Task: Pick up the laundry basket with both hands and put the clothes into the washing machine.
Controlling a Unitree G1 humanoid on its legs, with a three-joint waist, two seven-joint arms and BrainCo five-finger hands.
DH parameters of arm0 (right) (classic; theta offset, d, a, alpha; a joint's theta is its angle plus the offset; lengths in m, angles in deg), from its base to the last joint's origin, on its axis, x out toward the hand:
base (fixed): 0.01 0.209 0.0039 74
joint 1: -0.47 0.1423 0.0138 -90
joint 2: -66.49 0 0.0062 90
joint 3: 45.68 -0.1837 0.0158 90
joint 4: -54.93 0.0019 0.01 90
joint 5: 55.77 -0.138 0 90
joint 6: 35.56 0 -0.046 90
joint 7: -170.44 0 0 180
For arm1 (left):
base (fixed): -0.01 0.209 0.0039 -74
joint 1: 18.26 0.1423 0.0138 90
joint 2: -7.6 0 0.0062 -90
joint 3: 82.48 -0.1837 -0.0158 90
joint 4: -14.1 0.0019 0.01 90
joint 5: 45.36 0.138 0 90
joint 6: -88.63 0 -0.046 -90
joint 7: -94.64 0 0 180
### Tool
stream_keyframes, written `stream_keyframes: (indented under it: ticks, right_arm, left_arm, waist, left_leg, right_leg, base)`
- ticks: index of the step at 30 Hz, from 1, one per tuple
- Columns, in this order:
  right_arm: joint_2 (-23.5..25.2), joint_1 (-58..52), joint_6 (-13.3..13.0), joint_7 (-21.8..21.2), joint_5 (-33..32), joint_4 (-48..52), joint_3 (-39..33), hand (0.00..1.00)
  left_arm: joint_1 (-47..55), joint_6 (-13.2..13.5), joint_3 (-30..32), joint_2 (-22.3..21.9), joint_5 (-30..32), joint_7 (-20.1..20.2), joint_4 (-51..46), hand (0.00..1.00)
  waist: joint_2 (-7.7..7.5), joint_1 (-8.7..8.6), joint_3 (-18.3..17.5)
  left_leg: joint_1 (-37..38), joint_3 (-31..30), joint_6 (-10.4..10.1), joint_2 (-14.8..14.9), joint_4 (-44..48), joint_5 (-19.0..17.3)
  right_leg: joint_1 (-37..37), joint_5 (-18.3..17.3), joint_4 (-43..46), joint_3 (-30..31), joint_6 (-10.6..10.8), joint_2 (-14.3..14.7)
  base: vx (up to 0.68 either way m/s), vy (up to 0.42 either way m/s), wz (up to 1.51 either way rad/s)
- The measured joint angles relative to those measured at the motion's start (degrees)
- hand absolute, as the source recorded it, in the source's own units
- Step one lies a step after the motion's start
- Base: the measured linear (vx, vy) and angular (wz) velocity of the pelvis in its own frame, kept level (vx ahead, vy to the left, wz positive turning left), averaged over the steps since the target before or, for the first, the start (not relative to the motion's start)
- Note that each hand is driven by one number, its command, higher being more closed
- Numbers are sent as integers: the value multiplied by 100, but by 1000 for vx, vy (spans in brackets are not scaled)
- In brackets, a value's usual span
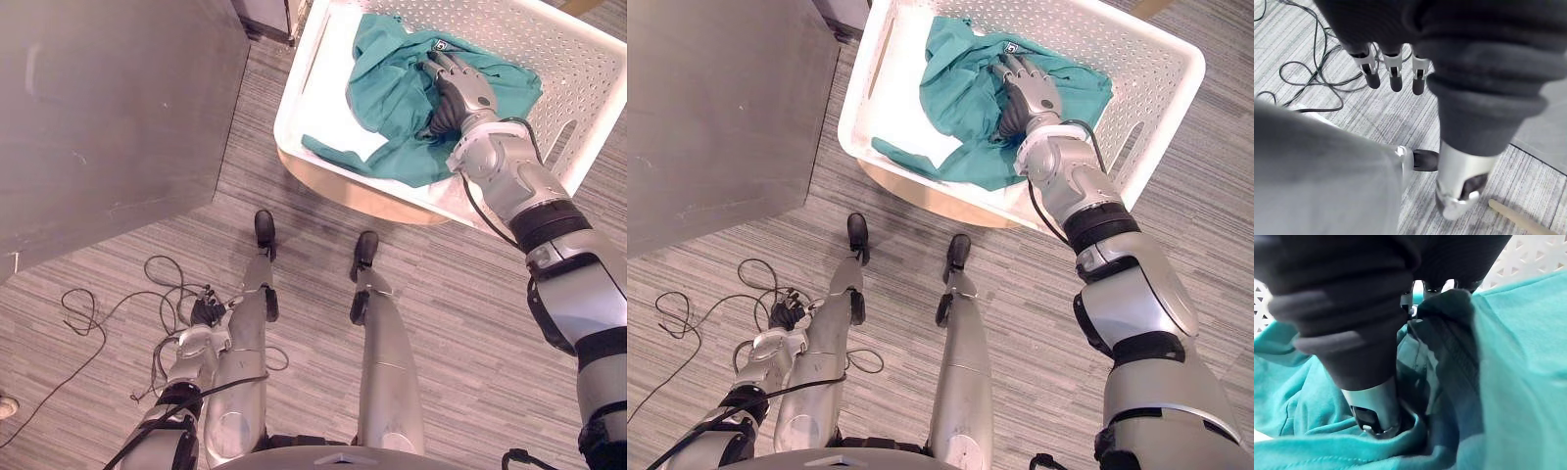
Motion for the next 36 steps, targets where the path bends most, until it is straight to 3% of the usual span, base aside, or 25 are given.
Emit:
stream_keyframes:
  ticks: [10, 21, 24, 28, 32, 36]
  right_arm:
    - [211, -146, 7, 78, -827, -211, -917, 100]
    - [682, -278, 101, 489, -2341, -477, -2233, 100]
    - [910, -370, 104, 684, -3060, -468, -2824, 100]
    - [1309, -413, -63, 989, -4483, -395, -3600, 100]
    - [1920, -479, -379, 1321, -6448, -98, -4270, 100]
    - [2311, -523, -545, 1388, -7260, 351, -4440, 100]
  left_arm:
    - [-4, 5, 154, -51, -120, -54, -2, 0]
    - [-3, -6, 311, -159, -218, -186, 9, 0]
    - [-3, -16, 361, -177, -224, -269, 9, 0]
    - [-3, -35, 419, -213, -231, -389, 15, 0]
    - [-1, -58, 522, -263, -337, -433, 12, 0]
    - [-1, -100, 532, -287, -437, -522, 14, 0]
  waist:
    - [-2, 90, -1]
    - [-6, 104, -4]
    - [-7, 100, -4]
    - [-7, 98, -4]
    - [-7, 85, -4]
    - [-7, 90, -4]
  left_leg:
    - [0, -75, -1, 19, 6, 2]
    - [26, -96, 16, 19, -6, 53]
    - [51, -97, 1, 18, -8, 64]
    - [114, -88, 21, 19, -25, 87]
    - [251, -70, -13, 25, -45, 59]
    - [346, -68, -5, 37, -35, 66]
  right_leg:
    - [106, 50, -116, -105, 20, 11]
    - [168, 98, -164, -128, 18, 13]
    - [207, 105, -183, -137, 18, 11]
    - [255, 108, -186, -135, 18, 11]
    - [378, 104, -203, -118, 14, 19]
    - [476, 105, -208, -120, 14, 29]
  base:
    - [-4, -38, 2]
    - [-20, -39, 1]
    - [-19, -36, 1]
    - [-14, -34, -1]
    - [-18, -50, -3]
    - [-13, -43, -1]
